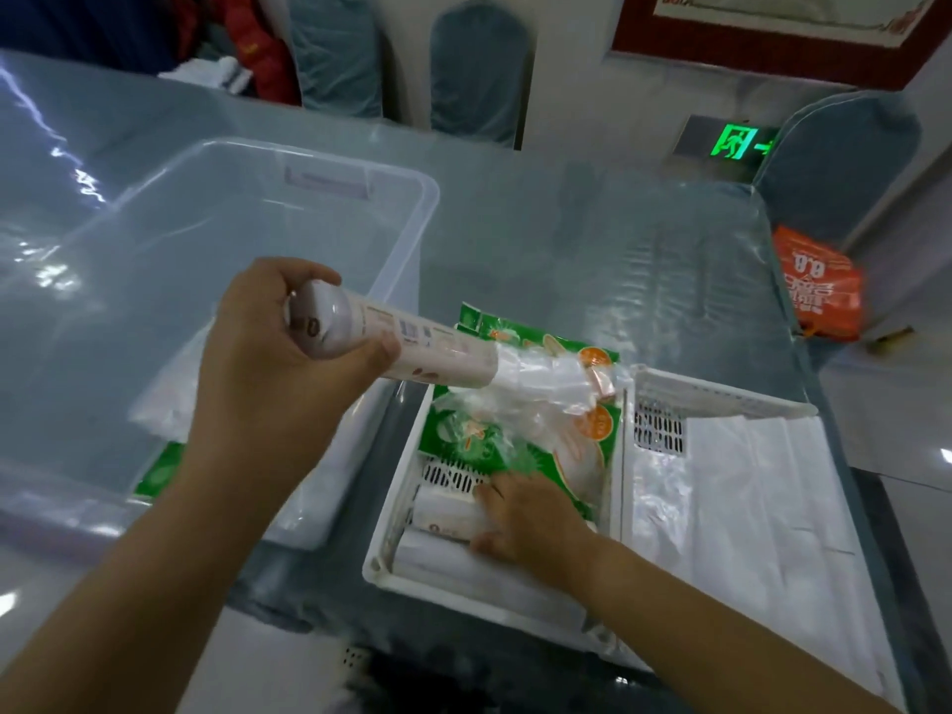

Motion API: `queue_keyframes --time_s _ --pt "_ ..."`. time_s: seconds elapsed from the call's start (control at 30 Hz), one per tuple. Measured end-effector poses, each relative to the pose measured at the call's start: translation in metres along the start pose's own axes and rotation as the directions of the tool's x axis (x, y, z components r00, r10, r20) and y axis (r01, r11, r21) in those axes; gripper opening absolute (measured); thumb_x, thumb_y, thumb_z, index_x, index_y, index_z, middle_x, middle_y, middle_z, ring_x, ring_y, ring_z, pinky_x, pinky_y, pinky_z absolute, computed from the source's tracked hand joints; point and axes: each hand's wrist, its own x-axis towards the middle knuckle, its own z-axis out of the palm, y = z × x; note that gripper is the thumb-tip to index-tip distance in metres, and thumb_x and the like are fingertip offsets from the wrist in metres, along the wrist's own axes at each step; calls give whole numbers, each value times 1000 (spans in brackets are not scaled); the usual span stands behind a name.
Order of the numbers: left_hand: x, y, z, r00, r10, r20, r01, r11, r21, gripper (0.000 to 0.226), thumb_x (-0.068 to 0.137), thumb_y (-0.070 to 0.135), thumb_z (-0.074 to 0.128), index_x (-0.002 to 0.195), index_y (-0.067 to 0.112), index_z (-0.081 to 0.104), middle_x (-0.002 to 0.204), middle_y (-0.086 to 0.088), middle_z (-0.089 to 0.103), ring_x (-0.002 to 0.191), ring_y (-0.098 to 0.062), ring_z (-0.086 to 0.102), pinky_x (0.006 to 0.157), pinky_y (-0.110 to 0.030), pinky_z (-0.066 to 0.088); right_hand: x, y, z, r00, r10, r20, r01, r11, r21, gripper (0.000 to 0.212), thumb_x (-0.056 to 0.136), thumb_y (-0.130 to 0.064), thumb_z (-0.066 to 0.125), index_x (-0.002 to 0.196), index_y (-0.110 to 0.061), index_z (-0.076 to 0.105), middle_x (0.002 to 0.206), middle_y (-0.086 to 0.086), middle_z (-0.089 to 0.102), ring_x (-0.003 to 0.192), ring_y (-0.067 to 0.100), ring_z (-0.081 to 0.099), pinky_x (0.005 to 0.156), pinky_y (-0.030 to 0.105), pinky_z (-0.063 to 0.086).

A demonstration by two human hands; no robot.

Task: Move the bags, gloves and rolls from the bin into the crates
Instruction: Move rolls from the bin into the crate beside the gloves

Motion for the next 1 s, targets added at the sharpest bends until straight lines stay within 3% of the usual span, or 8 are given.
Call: queue_keyframes --time_s 0.17,0.27,0.37,0.43,0.53,0.67,0.83,1.0 --pt "-20 1 28 996 45 71 -48 998 49 47 61 35 72 100 36 44 104 7 46 88 -9 57 64 -21 56 -10 2 10 999 36 22 -38 997 71 51 95 -47 36 129 -9 45 123 11 55 103 25 54 88 38 44" --pt "-31 -4 43 991 88 98 -91 995 32 52 62 30 77 99 42 44 101 15 35 94 7 49 61 -6 49 -24 5 -8 986 17 -164 3 993 120 29 95 -30 45 108 -12 63 103 6 67 89 20 63 76 32 53" --pt "-35 -15 57 989 13 146 -8 999 -38 47 63 29 76 98 43 47 101 12 39 86 -1 55 58 -9 51 -36 16 -30 757 138 -638 25 970 240 18 91 -25 52 89 -9 62 86 8 65 80 18 56 73 26 47" --pt "-36 -27 68 973 -118 200 154 972 -176 36 68 27 75 96 36 53 101 7 50 80 -10 63 56 -15 54 -38 24 -43 670 203 -715 0 962 273 31 90 -36 52 104 -9 54 103 8 57 95 18 50 88 25 38" --pt "-43 -48 90 879 -337 337 453 810 -373 22 77 28 69 96 26 58 94 -2 68 77 -14 70 63 -27 58 -34 27 -52 824 141 -549 -66 986 155 63 76 -47 65 121 -7 47 113 12 58 102 23 53 92 35 45" --pt "-53 -83 108 765 -490 418 600 777 -187 55 82 39 59 126 10 42 107 -4 63 85 -17 67 74 -38 57 -36 30 -41 909 153 -387 -132 988 80 59 70 -34 78 116 -5 57 102 11 67 86 27 64 74 39 55" --pt "-82 -113 104 965 -106 242 62 981 181 48 72 32 73 111 29 46 89 18 50 76 1 53 58 -17 44 -39 33 -24 904 287 -316 -233 952 197 56 68 -34 80 112 -8 58 95 7 66 80 24 62 69 33 49" --pt "-94 -132 119 726 218 653 -538 771 341 26 73 27 72 99 28 68 94 5 68 86 -14 63 77 -30 53 -33 42 -24 900 272 -339 -213 956 203 58 62 -30 83 110 -8 60 102 7 63 89 23 60 77 32 49"
